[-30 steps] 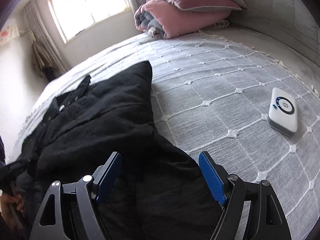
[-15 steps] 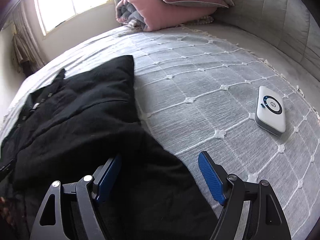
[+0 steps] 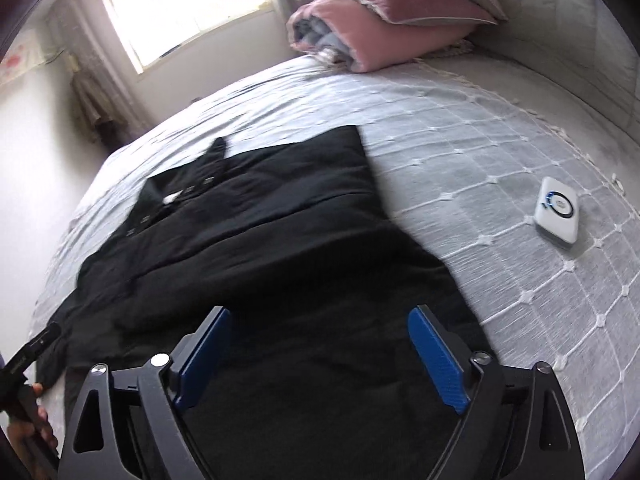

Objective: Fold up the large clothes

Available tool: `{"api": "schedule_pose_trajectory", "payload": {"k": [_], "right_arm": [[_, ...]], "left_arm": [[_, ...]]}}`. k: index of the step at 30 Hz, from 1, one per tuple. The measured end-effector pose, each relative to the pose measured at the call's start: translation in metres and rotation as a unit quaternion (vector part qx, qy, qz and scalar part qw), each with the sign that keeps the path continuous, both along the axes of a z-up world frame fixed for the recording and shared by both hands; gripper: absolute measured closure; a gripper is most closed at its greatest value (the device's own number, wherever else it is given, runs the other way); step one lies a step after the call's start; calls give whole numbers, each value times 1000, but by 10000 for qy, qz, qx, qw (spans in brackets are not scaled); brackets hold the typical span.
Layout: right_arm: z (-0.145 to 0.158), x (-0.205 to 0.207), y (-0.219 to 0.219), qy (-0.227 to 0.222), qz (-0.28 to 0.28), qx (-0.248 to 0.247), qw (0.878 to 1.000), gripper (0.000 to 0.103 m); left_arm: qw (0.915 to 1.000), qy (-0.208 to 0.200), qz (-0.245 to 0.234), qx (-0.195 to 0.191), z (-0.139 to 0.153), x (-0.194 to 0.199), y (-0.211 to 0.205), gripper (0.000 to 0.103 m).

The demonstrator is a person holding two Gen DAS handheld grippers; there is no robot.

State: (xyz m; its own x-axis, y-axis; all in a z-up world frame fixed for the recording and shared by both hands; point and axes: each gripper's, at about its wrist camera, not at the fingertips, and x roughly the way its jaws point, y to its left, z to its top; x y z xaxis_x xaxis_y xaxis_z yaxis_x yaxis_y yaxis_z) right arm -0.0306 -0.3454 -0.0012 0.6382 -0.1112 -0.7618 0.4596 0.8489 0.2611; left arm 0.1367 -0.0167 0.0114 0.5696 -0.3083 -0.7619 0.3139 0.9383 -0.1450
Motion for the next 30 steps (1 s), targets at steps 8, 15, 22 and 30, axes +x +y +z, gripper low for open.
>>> {"api": "schedule_pose_trajectory", "payload": {"k": [8, 15, 22, 30], "right_arm": [[-5, -6, 39, -52, 281, 142, 9995, 5], [-15, -1, 54, 38, 454, 182, 9988, 5], [-18, 9, 69, 71, 689, 131, 9975, 5], [-24, 16, 69, 127, 686, 194, 9974, 5]], "left_arm": [[9977, 264, 405, -467, 6, -20, 85, 2], [9897, 282, 1191, -743, 5, -22, 175, 1], [9734, 308, 1876, -1282, -6, -17, 250, 1], [9405, 987, 2594, -1961, -61, 10, 291, 1]]}}
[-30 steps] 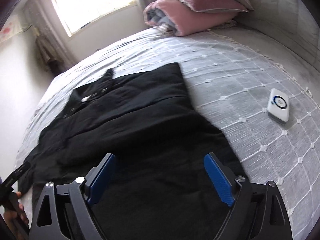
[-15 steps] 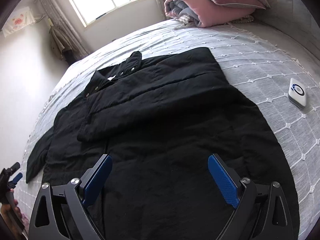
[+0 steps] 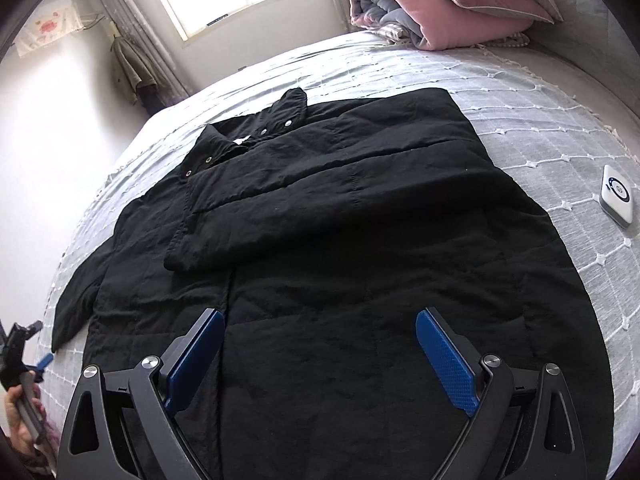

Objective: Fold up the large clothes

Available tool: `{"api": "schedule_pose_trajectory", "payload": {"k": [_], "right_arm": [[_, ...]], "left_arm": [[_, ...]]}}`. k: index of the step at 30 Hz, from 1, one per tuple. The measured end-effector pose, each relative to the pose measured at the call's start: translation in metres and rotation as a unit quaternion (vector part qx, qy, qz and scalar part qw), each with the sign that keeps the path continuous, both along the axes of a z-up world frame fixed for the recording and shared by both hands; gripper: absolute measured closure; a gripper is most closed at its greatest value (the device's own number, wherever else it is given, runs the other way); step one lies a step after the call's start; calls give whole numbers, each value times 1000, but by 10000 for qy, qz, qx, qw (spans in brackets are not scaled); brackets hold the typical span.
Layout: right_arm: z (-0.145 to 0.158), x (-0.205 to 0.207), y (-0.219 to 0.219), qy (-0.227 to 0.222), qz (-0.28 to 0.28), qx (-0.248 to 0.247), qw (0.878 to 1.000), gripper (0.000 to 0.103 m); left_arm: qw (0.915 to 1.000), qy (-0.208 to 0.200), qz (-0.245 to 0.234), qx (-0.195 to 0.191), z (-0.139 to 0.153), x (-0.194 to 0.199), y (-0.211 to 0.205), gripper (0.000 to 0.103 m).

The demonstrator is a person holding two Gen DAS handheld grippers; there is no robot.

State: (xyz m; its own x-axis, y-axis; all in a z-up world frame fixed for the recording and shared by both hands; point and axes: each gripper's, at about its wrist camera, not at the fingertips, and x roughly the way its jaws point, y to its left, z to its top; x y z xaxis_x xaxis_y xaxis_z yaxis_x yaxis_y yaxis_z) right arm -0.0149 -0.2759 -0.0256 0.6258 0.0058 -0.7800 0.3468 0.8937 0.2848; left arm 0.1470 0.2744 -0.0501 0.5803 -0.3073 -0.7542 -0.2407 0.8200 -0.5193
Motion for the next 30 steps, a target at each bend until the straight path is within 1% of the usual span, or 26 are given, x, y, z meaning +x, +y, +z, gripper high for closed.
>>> {"api": "schedule_pose_trajectory", "payload": {"k": [1, 3, 6, 7, 9, 12, 17, 18, 20, 21, 22, 23, 25, 27, 29, 30], "right_arm": [[-1, 1, -1, 4, -9, 8, 10000, 5], [-2, 2, -2, 18, -10, 17, 10000, 5], [-3, 4, -6, 50, -11, 10, 10000, 5], [-3, 5, -7, 54, -12, 0, 10000, 5], [-5, 6, -9, 82, -14, -29, 10000, 5], [-7, 9, -12, 144, 7, -73, 9999, 5], [-11, 12, -21, 197, -4, -66, 9998, 5], [-11, 12, -22, 205, -20, -56, 9998, 5], [-14, 13, -28, 227, -109, -19, 9997, 5], [-14, 13, -31, 224, -151, 7, 9996, 5], [-14, 12, -33, 212, -195, 45, 9996, 5], [-15, 12, -35, 200, -233, 94, 9995, 5], [-15, 11, -38, 175, -277, 158, 9993, 5], [-14, 9, -40, 153, -340, 132, 9992, 5], [-13, 8, -42, 146, -366, 117, 9992, 5], [-13, 7, -43, 144, -379, 122, 9991, 5]], "left_arm": [[9998, 113, 133, -57, -8, 5, 4, 1], [9991, 197, 342, -153, -23, 13, 9, 1], [9972, 75, 705, -256, -38, 22, 16, 1], [9958, -82, 880, -241, -38, 24, 17, 1], [9950, -223, 961, -171, -35, 31, 15, 1], [9937, -192, 1106, -48, -37, 45, 12, 1], [9880, -321, 1511, -62, -39, 53, 14, 1], [9873, -334, 1553, -25, -38, 54, 14, 3], [9854, -323, 1668, 100, -37, 57, 15, 17], [9842, -295, 1741, 116, -37, 59, 19, 35], [9824, -214, 1851, 147, -38, 59, 22, 58], [9801, -125, 1973, 159, -39, 58, 25, 68], [9775, -151, 2103, -25, -39, 54, 32, 84], [9765, -339, 2127, -1, -27, 49, 32, 91], [9763, -664, 2050, 199, -9, 42, 25, 93], [9754, -906, 1977, 346, 4, 39, 18, 93]]}}
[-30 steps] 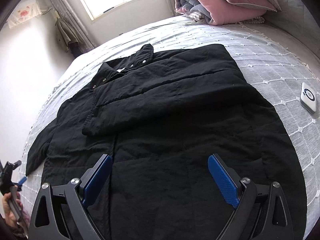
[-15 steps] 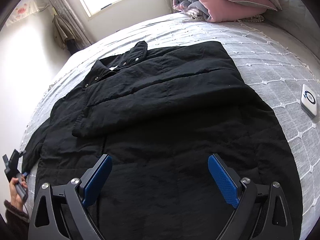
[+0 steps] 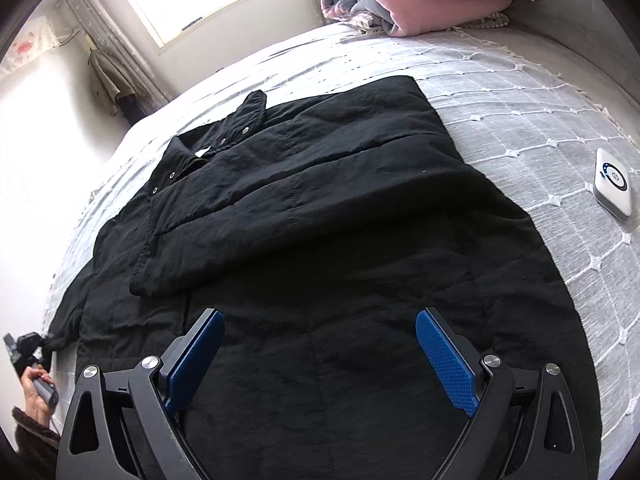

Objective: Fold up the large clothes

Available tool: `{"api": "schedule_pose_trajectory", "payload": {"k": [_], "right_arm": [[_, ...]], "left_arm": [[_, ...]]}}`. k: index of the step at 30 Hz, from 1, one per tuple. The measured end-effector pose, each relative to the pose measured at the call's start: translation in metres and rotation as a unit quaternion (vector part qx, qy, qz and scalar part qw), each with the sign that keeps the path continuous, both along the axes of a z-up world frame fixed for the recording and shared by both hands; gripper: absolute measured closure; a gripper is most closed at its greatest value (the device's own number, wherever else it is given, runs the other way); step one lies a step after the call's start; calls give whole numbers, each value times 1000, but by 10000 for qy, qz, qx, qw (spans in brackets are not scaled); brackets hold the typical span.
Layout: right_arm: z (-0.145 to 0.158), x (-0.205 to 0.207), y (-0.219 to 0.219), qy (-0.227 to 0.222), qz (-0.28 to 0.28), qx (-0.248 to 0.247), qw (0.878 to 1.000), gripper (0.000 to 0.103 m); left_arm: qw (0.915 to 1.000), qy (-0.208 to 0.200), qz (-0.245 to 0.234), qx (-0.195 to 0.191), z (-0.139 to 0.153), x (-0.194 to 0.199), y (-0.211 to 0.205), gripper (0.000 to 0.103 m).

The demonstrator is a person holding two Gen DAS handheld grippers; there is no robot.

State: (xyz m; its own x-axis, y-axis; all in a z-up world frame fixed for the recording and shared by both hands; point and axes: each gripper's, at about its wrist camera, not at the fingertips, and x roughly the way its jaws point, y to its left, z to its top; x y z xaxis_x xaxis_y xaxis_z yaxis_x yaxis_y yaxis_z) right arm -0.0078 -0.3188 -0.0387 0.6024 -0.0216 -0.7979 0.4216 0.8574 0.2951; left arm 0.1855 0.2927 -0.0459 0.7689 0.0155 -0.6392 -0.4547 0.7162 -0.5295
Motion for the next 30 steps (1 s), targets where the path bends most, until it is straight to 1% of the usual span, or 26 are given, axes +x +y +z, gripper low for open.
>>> {"api": "schedule_pose_trajectory", "payload": {"k": [2, 5, 7, 8, 10, 12, 13, 14, 15, 16, 17, 19, 20, 22, 23, 24, 26, 28, 30], "right_arm": [[0, -2, -2, -7, -37, 32, 10000, 5], [1, -5, -5, -27, -44, 54, 10000, 5], [2, -5, -5, -41, -40, 42, 10000, 5], [2, -6, -5, -46, -34, 41, 10000, 5], [3, -6, -5, -55, -29, 47, 10000, 5], [3, -6, -6, -65, -33, 55, 10000, 5], [4, -6, -6, -74, -32, 62, 9999, 5], [4, -5, -6, -81, -27, 68, 9999, 5], [4, -6, -6, -87, -23, 70, 9999, 5], [4, -5, -6, -92, -20, 69, 9999, 5], [5, -6, -6, -93, -19, 67, 9999, 5], [4, -6, -6, -90, -12, 64, 9999, 5], [4, -6, -6, -88, -8, 65, 9999, 5], [4, -6, -6, -79, -10, 60, 10000, 5], [4, -6, -6, -73, -24, 53, 10000, 5], [3, -6, -6, -67, -31, 49, 10000, 5], [3, -6, -7, -56, -33, 49, 10000, 5], [2, -6, -8, -52, -42, 24, 10000, 5], [1, -5, -8, -35, -46, -23, 10000, 5]], "left_arm": [[9988, -362, -137, 297, 24, -6, -13, 94], [9940, -861, -389, 548, 58, -11, -32, 94], [9879, -1236, -665, 664, 81, -16, -51, 94], [9851, -1353, -786, 715, 90, -13, -59, 94], [9766, -1650, -1139, 777, 111, -16, -84, 94], [9691, -1826, -1439, 819, 124, -16, -106, 94], [9627, -1921, -1683, 893, 132, -18, -125, 94], [9585, -1970, -1841, 927, 137, -17, -137, 94], [9522, -2019, -2079, 970, 142, -17, -155, 94], [9484, -2032, -2214, 1007, 144, -18, -166, 94], [9420, -2043, -2431, 1086, 146, -19, -184, 94], [9309, -2048, -2776, 1200, 146, -21, -214, 94], [9232, -2031, -3000, 1281, 144, -21, -234, 94], [9139, -1970, -3284, 1348, 135, -23, -258, 94], [9072, -1902, -3487, 1384, 127, -23, -276, 94], [9025, -1832, -3635, 1408, 119, -24, -287, 94], [8965, -1678, -3842, 1432, 100, -21, -304, 94], [8888, -1429, -4111, 1438, 76, -20, -321, 94], [8774, -1132, -4415, 1496, 53, -22, -339, 93]]}}
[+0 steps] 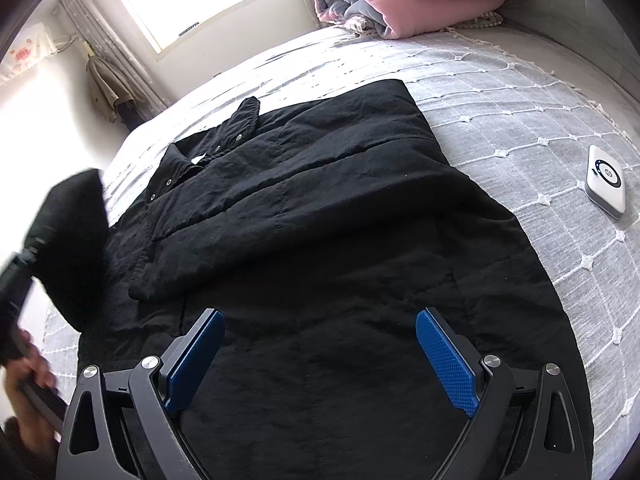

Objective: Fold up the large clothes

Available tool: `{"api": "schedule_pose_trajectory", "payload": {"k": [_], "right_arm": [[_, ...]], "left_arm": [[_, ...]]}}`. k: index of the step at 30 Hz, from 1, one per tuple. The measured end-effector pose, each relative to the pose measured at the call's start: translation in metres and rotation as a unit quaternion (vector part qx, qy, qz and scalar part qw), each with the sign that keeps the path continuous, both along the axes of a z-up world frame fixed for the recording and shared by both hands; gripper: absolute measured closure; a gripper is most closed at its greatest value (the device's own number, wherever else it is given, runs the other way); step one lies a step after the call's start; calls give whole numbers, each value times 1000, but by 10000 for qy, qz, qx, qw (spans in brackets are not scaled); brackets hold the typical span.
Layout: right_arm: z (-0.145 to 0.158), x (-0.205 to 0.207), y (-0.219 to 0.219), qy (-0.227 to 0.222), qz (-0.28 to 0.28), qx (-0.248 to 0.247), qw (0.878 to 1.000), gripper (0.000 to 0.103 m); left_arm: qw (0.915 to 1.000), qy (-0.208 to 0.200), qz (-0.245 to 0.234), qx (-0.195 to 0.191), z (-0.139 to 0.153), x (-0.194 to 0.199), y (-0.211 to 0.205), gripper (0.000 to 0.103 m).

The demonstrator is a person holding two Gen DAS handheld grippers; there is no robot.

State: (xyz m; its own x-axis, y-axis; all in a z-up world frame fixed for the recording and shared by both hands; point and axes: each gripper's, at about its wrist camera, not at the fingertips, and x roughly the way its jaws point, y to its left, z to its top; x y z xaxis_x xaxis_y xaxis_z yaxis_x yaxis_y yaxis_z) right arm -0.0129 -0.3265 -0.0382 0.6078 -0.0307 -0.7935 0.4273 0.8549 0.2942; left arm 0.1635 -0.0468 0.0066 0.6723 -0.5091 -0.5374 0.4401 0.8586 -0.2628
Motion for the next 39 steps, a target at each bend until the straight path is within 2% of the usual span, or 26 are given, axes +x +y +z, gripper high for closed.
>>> {"api": "schedule_pose_trajectory", "payload": {"k": [3, 5, 6, 7, 8, 10, 11, 14, 17, 20, 23, 27, 28, 30, 31, 34, 37, 39], "right_arm": [[-1, 1, 1, 9, 8, -32, 10000, 5], [-2, 2, 3, 9, 4, -47, 10000, 5], [-2, 2, 4, 1, 5, -59, 10000, 5], [-1, 3, 6, -23, 46, -64, 10000, 5], [0, 4, 9, -54, 113, -58, 9999, 5], [2, 6, 15, -144, 285, 6, 9995, 5], [5, 8, 19, -235, 411, 85, 9988, 5], [11, 15, 29, -564, 797, 517, 9939, 5], [14, 27, 37, -901, 1048, 1167, 9835, 5], [14, 46, 41, -1170, 1281, 1812, 9680, 6], [12, 70, 47, -1175, 1355, 1814, 9669, 6], [-10, 106, 54, -652, 1100, 1111, 9855, 17], [-19, 114, 58, -455, 1072, 1009, 9881, 26], [-31, 122, 69, -208, 1121, 758, 9906, 51], [-33, 124, 77, -214, 1229, 632, 9902, 71], [-11, 121, 93, -513, 1333, 135, 9897, 94], [25, 110, 99, -1048, 1424, -247, 9839, 95], [37, 107, 102, -1149, 1392, -514, 9822, 95]], "left_arm": [[9970, 413, -442, 479, -38, 1, -23, 87], [9920, 750, -747, 688, -66, 4, -31, 76], [9889, 935, -876, 754, -76, 5, -33, 64], [9862, 1065, -1023, 754, -83, 5, -32, 61], [9871, 974, -1063, 700, -79, 1, -29, 61], [9864, 989, -1189, 556, -68, -5, -24, 42], [9855, 1022, -1278, 453, -59, -9, -19, 38], [9848, 942, -1424, 333, -36, -23, -1, 33], [9900, 671, -1189, 359, -18, -31, 32, 29], [9949, 571, -786, 273, -16, -23, 62, 28], [9970, 717, -278, 18, -23, -11, 100, 28], [9948, 878, 310, -409, -38, 10, 129, 28], [9940, 877, 416, -510, -41, 11, 138, 28], [9931, 869, 548, -562, -47, 13, 140, 29], [9933, 853, 547, -550, -49, 15, 137, 34], [9946, 803, 482, -443, -53, 15, 135, 45], [9945, 866, 377, -458, -58, 21, 127, 51], [9941, 961, 282, -418, -64, 22, 121, 51]]}}
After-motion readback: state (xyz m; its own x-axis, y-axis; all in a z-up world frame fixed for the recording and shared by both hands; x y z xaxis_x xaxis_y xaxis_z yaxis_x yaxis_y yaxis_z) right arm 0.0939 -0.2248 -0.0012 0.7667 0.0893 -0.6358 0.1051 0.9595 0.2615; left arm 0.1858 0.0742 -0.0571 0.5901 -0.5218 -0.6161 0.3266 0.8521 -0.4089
